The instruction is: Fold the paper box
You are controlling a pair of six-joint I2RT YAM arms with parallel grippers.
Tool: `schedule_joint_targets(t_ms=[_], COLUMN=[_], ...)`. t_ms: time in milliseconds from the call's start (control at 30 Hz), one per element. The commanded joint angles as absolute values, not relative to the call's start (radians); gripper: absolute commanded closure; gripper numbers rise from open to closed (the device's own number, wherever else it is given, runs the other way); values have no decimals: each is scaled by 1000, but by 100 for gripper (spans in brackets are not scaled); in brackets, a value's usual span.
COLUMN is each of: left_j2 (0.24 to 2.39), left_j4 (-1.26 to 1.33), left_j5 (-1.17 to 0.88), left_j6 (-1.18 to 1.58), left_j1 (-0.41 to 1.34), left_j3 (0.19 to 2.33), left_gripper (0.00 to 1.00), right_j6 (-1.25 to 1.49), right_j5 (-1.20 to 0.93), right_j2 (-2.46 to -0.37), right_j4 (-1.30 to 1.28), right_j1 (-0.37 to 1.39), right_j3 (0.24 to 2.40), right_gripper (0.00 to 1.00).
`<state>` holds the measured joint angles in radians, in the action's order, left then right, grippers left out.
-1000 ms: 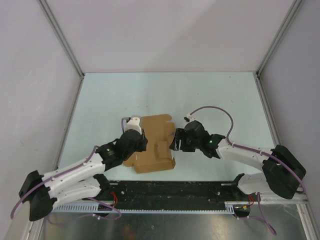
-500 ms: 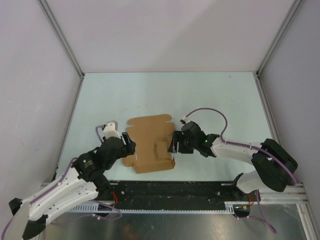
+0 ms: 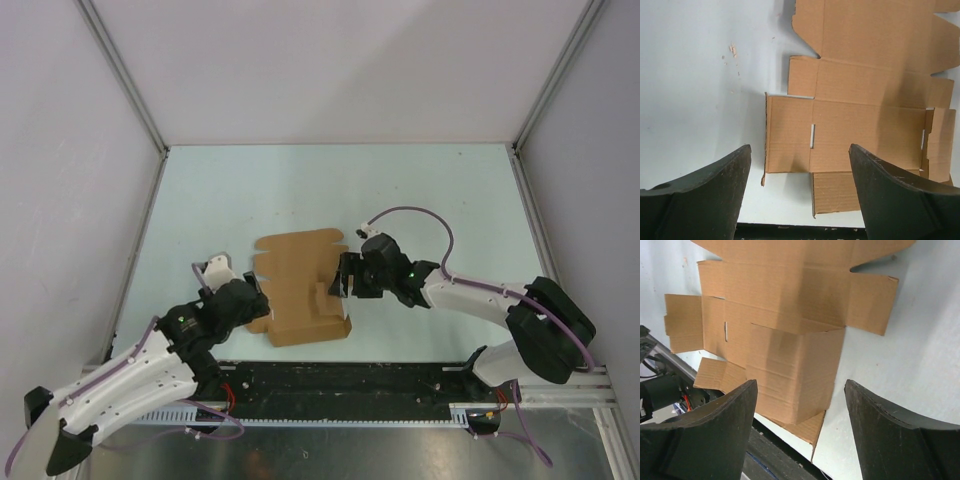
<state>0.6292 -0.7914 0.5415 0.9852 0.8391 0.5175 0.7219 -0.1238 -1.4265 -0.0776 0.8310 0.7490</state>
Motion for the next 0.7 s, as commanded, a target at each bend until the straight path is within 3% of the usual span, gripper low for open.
schedule_joint_targets(t_ms=[0, 667], left_j2=[610, 755], left_j4=[-815, -781], left_j5=[575, 603], left_j6=[1077, 1124], left_j1=[833, 833], left_j3=[485, 440], left_gripper=[15, 49], right_j6=[695, 693], right_j5=[-144, -143], right_j2=[-1453, -1531], right_j4=[-71, -64], right_j1=[834, 841], right_j3=[805, 811], right_gripper=[23, 22])
